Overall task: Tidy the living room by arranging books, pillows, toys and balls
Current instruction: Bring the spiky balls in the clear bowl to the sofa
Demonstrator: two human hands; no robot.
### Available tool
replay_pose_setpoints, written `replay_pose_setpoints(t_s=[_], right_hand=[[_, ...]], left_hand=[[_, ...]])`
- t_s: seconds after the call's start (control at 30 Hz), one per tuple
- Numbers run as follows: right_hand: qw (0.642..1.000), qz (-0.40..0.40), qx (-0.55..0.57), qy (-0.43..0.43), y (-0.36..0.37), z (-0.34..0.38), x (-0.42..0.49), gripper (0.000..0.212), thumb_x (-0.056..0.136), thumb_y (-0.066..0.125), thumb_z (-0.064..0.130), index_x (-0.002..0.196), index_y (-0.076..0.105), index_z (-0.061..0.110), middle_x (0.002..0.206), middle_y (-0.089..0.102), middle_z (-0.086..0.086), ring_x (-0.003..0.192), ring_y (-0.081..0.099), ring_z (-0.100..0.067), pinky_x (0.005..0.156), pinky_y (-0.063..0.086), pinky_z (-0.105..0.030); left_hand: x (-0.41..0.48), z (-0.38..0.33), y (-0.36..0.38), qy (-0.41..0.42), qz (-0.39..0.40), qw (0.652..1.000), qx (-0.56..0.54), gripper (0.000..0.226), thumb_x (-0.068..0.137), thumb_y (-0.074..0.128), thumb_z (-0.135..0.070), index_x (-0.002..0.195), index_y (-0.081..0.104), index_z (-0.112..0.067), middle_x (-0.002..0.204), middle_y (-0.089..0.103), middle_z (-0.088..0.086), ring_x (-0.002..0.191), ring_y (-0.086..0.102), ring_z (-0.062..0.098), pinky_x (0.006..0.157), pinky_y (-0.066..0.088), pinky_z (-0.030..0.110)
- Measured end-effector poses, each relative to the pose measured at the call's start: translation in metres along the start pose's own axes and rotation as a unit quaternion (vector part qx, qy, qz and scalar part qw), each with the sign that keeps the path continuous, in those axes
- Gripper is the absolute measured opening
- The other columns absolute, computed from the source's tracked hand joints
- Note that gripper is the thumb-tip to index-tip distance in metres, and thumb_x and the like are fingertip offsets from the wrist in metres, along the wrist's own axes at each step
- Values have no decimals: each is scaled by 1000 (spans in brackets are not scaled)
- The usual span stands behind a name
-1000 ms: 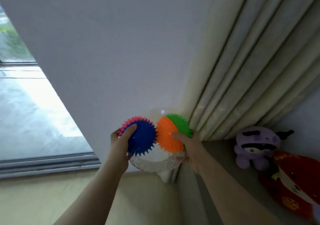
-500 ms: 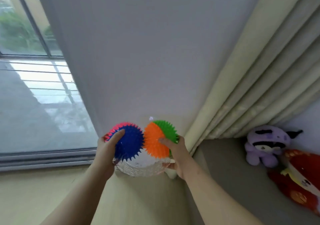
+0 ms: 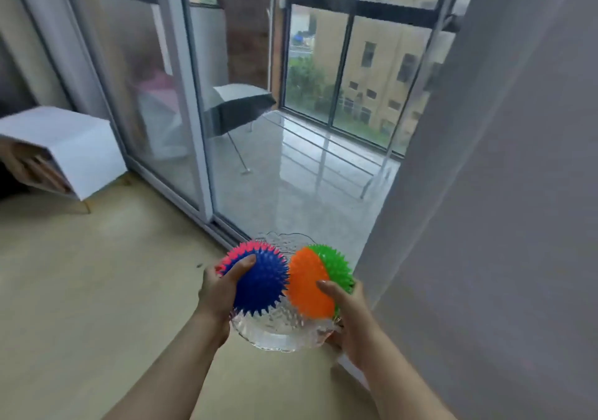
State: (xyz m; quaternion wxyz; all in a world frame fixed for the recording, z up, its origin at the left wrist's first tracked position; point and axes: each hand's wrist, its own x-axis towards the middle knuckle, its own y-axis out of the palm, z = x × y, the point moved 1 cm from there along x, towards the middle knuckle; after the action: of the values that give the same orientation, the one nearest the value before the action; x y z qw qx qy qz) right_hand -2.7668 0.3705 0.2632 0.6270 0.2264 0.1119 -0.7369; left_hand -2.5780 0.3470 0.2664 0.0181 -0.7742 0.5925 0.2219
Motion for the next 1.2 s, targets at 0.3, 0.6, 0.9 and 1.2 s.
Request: replay_pose_setpoints(t_s=[0.3, 0.6, 0.9, 1.2], right_hand=[[988, 140, -58, 25, 290, 13, 75, 52, 79, 71, 26, 121, 40, 28, 106, 62, -2, 93, 64, -24, 85, 53, -47], [969, 223, -95, 50, 491, 15, 142, 50, 81, 69, 24, 120, 38, 26, 98, 59, -2, 85, 62, -21, 70, 51, -36], [960, 247, -111, 64, 685, 57, 282, 54, 79, 71, 25, 121, 37, 23, 102, 58, -5, 84, 63, -21, 67, 54, -36], [926, 334, -164, 56, 916, 99, 361, 20, 85, 65, 18, 88, 46, 24, 82, 59, 1, 69, 60, -16, 59, 49, -28]], left_hand=[[112, -114, -232, 23, -185, 982, -33, 69, 45, 72, -51, 107, 61, -23, 116, 61, 8, 101, 60, 29, 71, 49, 30], [208, -170, -384, 25, -285, 956, -66, 64, 60, 76, -48, 115, 57, -21, 119, 59, 9, 101, 60, 32, 62, 50, 27], [388, -269, -477, 25, -321, 944, -65, 50, 75, 71, -39, 118, 55, -18, 117, 59, 9, 101, 59, 31, 62, 48, 29], [514, -381, -617, 55, -366, 922, -112, 15, 84, 66, -29, 93, 56, -21, 100, 58, 5, 83, 56, 22, 64, 45, 28]])
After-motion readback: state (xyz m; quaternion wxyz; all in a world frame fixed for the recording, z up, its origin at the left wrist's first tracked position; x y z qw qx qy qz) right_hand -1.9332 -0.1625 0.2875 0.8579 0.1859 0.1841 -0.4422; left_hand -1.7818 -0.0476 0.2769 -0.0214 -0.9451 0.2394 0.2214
